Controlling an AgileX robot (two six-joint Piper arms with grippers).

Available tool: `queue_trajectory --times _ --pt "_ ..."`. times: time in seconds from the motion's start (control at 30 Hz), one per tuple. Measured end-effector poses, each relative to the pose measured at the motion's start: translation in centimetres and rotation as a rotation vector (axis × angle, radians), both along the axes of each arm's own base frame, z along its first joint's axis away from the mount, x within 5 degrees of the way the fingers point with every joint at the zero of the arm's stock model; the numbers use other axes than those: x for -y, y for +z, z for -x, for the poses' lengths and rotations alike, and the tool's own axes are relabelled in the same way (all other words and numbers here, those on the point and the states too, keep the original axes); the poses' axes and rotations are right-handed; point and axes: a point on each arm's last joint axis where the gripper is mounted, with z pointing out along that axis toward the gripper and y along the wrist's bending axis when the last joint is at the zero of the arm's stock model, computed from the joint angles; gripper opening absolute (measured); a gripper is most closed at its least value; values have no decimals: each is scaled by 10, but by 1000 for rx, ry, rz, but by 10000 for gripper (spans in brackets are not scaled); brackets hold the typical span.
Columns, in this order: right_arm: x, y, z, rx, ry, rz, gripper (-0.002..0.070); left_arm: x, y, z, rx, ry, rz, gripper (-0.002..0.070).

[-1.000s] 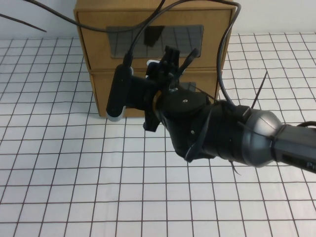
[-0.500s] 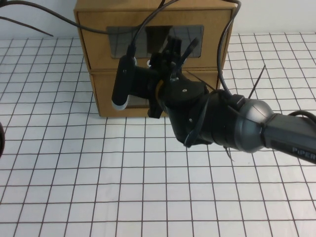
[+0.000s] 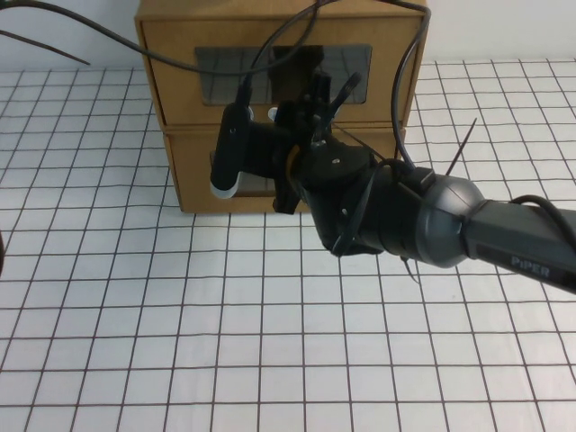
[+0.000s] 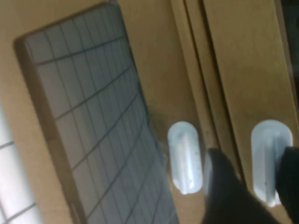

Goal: Open the shoe box
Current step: 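Pull the top drawer of the cardboard box fully open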

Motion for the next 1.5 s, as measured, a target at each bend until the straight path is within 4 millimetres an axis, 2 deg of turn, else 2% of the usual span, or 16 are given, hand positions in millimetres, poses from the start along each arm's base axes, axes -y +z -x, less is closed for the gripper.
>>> queue_trajectory --times 0.4,0.47,0.63,0.93,1.1,1.33,1.5 --pt "-1 0 -3 7 17 -11 230 0 0 0 4 -4 -4 -3" --pt "-1 1 -3 9 18 -10 214 0 -1 -1 2 -4 -5 -3" --pt "-1 2 -4 21 19 -2 120 2 -12 -8 -22 -5 -10 -3" --pt "0 1 -6 51 12 18 78 4 -15 -11 -12 -13 -2 -3" --pt "0 1 -6 58 4 26 15 4 -15 -11 -10 -15 -2 -3" --pt "1 -1 -5 50 3 62 10 5 -15 -10 -14 -22 9 -3" --pt "3 5 -1 29 -12 61 8 7 -17 -11 -25 -35 31 -3"
